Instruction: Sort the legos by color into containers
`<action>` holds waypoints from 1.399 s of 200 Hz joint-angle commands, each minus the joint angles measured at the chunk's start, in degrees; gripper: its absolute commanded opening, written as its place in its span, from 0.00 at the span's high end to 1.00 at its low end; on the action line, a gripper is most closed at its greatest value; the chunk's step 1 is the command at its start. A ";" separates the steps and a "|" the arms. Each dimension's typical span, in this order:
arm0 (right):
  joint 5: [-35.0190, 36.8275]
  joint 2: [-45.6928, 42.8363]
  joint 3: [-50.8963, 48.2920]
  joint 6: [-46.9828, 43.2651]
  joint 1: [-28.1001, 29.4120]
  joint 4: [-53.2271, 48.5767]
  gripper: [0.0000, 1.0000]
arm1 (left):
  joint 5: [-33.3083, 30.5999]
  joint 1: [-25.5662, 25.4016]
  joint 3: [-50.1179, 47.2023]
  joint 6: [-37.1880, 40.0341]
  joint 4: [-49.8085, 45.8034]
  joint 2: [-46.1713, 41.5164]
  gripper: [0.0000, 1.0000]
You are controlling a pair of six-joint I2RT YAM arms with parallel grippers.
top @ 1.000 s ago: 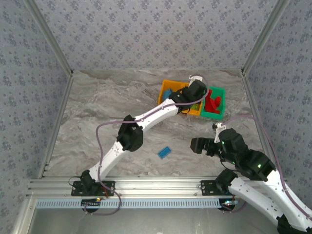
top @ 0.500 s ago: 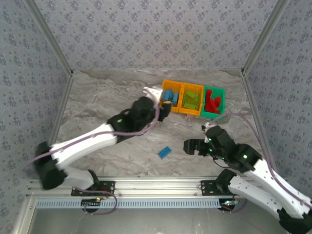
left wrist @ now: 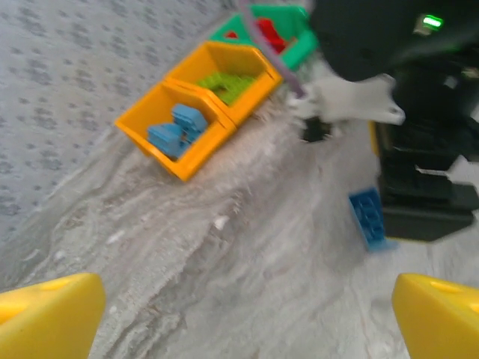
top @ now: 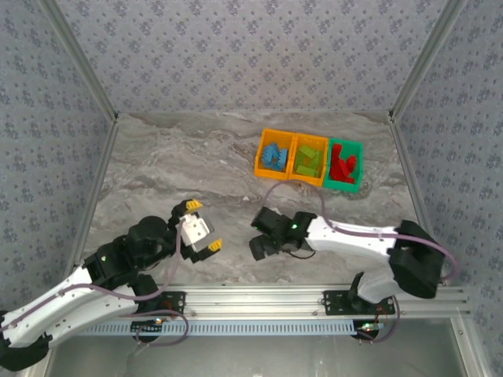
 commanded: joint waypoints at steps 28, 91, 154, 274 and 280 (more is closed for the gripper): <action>-3.30 10.24 4.09 -9.68 0.80 2.82 0.00 | 5.40 1.29 -1.69 10.87 -4.05 1.35 0.01; 3.28 14.53 6.10 -8.68 0.88 -2.56 0.29 | 7.76 3.66 -2.57 10.10 -3.90 3.78 0.01; 2.82 1.95 3.65 -9.58 -2.69 2.01 0.44 | 8.21 4.14 -2.28 9.20 -4.60 3.97 0.01; 4.11 15.73 29.87 -21.71 -31.63 13.81 0.49 | 4.41 4.01 -2.63 9.59 -5.79 5.08 0.01; 3.81 18.54 32.97 -22.24 -32.12 13.00 0.49 | 4.08 3.99 -2.71 9.70 -5.81 5.06 0.01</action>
